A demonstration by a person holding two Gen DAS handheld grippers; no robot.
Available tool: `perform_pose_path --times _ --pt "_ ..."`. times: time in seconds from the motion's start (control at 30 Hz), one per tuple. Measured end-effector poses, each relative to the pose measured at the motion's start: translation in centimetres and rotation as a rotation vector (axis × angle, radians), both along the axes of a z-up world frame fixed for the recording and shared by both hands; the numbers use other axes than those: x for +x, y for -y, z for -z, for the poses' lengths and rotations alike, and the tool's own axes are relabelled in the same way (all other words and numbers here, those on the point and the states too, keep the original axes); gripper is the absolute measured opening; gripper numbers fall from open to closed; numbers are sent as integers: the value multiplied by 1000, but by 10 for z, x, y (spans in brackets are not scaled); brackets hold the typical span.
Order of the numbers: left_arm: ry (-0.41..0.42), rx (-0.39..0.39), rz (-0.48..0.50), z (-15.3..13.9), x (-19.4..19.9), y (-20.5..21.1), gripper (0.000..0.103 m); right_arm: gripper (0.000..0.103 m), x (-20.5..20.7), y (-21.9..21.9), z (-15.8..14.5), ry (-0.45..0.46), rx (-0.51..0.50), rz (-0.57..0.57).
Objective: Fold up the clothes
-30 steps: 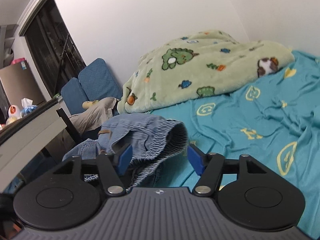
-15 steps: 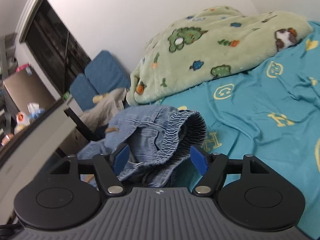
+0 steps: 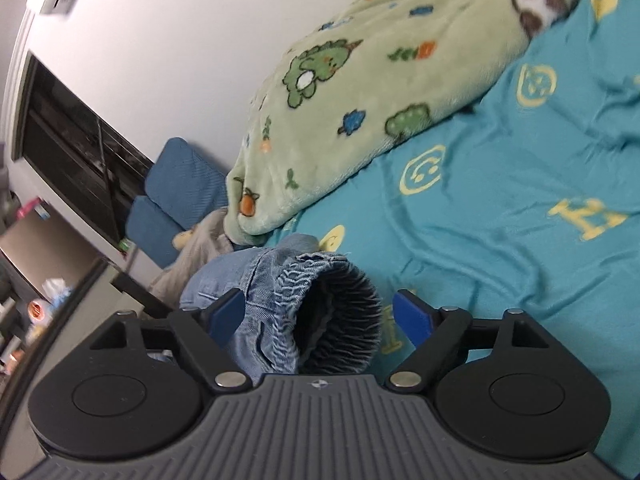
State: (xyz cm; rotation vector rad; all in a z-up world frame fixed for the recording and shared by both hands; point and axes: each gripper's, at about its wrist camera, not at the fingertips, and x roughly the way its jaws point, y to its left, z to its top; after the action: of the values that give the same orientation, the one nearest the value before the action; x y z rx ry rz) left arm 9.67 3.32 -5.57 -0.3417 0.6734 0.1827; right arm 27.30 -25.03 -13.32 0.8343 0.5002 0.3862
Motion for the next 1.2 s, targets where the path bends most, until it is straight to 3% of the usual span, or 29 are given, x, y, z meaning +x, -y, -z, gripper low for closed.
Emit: perform_pose_path --times 0.2,0.3,0.37,0.5,0.57,0.67,1.1,1.2 --pt "3 21 5 2 2 3 13 89 10 -14 6 7 -7 -25" --pt "-3 22 2 2 3 4 13 85 12 -15 10 18 2 -16" --pt "-6 17 -2 2 4 3 13 68 10 -13 12 30 26 -1" --pt "-10 14 -3 2 4 4 13 46 7 -7 3 59 52 1" --pt "-13 14 -3 3 4 5 13 22 4 -7 -5 94 48 -1" --pt "-18 12 -5 3 4 4 13 10 3 -4 -12 123 60 -10" --pt "-39 4 -4 7 7 2 14 18 8 5 9 39 41 31" --pt "-43 -2 -7 7 8 1 14 33 7 6 12 31 41 46"
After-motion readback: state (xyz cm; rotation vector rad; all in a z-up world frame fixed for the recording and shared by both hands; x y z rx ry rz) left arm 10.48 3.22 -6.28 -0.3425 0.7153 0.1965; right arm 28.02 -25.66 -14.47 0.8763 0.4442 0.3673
